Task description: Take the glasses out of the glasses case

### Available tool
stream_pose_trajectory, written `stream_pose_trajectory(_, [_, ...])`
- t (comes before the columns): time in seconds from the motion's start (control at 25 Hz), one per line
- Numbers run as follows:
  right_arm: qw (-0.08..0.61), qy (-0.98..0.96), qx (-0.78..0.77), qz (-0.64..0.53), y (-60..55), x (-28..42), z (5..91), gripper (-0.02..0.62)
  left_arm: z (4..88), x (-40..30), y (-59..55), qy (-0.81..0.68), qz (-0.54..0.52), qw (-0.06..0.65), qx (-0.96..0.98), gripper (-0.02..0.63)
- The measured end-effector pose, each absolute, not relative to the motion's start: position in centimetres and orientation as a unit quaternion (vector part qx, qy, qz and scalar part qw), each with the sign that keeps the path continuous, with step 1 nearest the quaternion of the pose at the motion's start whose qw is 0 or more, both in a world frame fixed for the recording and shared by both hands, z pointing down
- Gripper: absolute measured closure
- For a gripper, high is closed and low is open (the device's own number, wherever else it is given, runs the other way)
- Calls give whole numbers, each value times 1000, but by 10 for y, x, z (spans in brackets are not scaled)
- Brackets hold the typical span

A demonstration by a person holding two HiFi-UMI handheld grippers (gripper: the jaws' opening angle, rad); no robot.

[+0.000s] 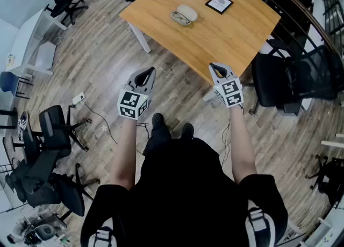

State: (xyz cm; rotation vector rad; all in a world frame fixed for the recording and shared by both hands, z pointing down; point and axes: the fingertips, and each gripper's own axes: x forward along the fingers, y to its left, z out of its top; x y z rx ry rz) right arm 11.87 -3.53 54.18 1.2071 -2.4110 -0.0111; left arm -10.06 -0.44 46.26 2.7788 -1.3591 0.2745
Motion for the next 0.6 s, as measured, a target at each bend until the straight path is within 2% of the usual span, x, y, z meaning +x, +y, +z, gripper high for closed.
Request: stream_pose_trajectory(0.6, [219,-874,434,9,-26,116,547,589,462,-102,4,-438,92,18,894,583])
